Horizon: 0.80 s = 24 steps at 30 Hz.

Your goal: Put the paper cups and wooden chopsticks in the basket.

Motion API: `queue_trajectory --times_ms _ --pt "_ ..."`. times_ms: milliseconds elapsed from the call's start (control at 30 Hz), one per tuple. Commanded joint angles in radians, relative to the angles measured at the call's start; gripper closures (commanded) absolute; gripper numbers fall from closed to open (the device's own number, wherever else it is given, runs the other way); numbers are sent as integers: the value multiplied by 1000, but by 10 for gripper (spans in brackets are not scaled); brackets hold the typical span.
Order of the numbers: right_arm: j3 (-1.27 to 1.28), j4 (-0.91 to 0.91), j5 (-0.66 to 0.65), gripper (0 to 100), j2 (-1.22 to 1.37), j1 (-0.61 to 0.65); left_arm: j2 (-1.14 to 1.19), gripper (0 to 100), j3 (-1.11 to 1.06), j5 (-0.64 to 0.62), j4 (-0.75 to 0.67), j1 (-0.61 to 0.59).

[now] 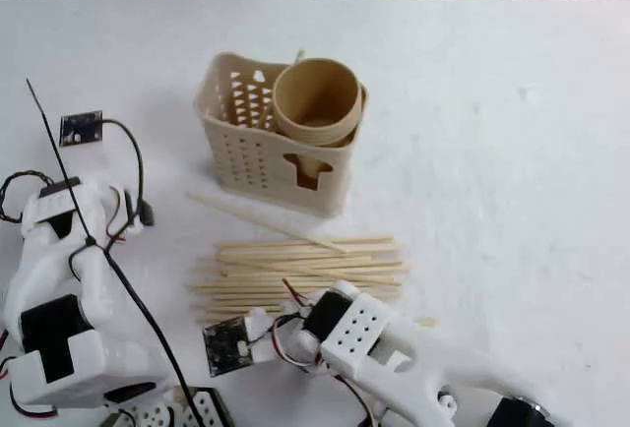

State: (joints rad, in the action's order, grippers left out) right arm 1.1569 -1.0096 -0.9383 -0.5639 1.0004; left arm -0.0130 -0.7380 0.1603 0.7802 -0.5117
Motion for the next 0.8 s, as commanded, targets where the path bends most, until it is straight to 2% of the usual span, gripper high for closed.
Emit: queue_trajectory --times_ms 0,67,200,433,533,667,767 --pt "3 45 58 844 54 8 1 759 34 -3 -14 -10" --pt "3 77 77 848 90 7 1 759 34 -3 -14 -10" --pt "-29 102 83 922 154 -18 1 759 32 -3 -14 -10" --pt "-124 102 83 915 183 -173 1 759 28 -3 -14 -10" --pt "-138 110 84 925 188 -205 1 759 28 -3 -14 -10" --pt "-169 110 107 986 185 -252 1 759 28 -3 -14 -10" --pt "-192 108 135 982 182 -269 1 759 28 -3 -14 -10"
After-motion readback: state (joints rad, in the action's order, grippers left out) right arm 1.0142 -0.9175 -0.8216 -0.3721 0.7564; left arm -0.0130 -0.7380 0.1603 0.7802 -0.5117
